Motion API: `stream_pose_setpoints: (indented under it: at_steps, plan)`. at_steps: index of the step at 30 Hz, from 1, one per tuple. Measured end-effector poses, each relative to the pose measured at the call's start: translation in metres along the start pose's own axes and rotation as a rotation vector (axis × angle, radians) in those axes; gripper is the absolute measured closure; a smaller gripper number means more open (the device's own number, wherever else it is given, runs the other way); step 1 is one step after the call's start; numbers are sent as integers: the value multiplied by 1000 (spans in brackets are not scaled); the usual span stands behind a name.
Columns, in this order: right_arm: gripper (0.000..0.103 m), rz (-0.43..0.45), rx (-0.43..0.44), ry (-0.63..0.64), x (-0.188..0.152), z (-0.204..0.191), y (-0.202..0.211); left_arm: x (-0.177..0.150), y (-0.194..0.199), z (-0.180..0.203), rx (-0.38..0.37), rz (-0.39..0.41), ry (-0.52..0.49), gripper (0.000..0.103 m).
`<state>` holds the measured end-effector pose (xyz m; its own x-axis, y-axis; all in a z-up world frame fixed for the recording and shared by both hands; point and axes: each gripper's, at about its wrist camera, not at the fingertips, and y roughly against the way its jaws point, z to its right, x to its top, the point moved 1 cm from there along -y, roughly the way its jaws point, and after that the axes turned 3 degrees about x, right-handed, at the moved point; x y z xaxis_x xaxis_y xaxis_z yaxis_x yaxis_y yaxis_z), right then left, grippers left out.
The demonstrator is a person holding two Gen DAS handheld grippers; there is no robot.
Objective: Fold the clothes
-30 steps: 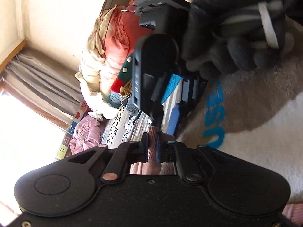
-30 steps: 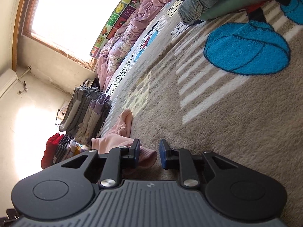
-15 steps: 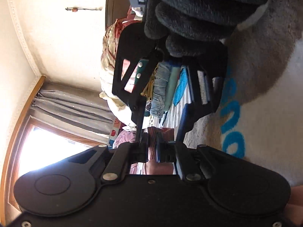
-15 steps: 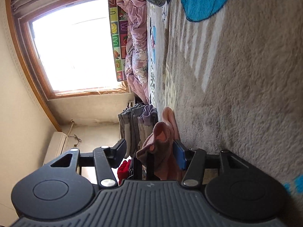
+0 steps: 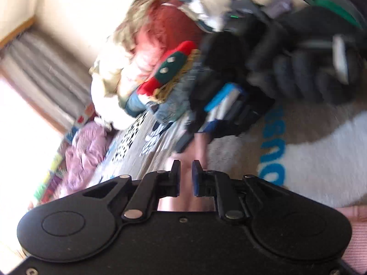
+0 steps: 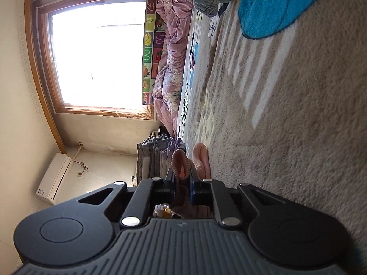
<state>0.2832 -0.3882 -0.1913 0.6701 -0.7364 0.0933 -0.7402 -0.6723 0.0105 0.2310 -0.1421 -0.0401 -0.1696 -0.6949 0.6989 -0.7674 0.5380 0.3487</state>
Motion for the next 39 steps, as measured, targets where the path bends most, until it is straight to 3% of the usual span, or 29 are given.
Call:
stream_pose_setpoints:
  at_steps: [2,4,6,8,11,17,20,22,27,33,36,39]
  plan:
    - [89,-2,-9,24,1,-2,2,-2,-5,-32,-22,-26,201,95]
    - [89,-10,-17,35,0,-2,1,-9,-23,-16,-105,-117,190,95]
    - [89,-20,-31,53,-2,-3,-1,-27,-32,20,-92,-200,73,96]
    - [89,-32,-70,92,-5,-5,-2,-27,-27,27,-82,-205,64,95]
    - [88,-50,-140,158,-11,-10,-3,-26,-12,0,-69,-187,164,88]
    - [88,-83,-267,335,-27,-23,-16,-93,-4,-87,98,-248,522,89]
    - [91,-81,-278,347,-27,-23,-17,-113,-18,-96,73,-250,615,89]
    - [91,-84,-277,346,-27,-23,-17,-129,-41,-93,52,-330,628,89]
    - [91,-83,-250,303,-25,-21,-8,-130,-16,-119,51,-253,759,89]
    - [91,-48,-73,73,-16,-12,13,-130,-7,-117,-7,-244,745,89]
    - [91,-30,-101,67,-11,-8,17,-139,-38,-93,-45,-347,684,90]
    - [91,-45,-153,118,-13,-9,12,-135,-33,-96,-38,-332,692,88]
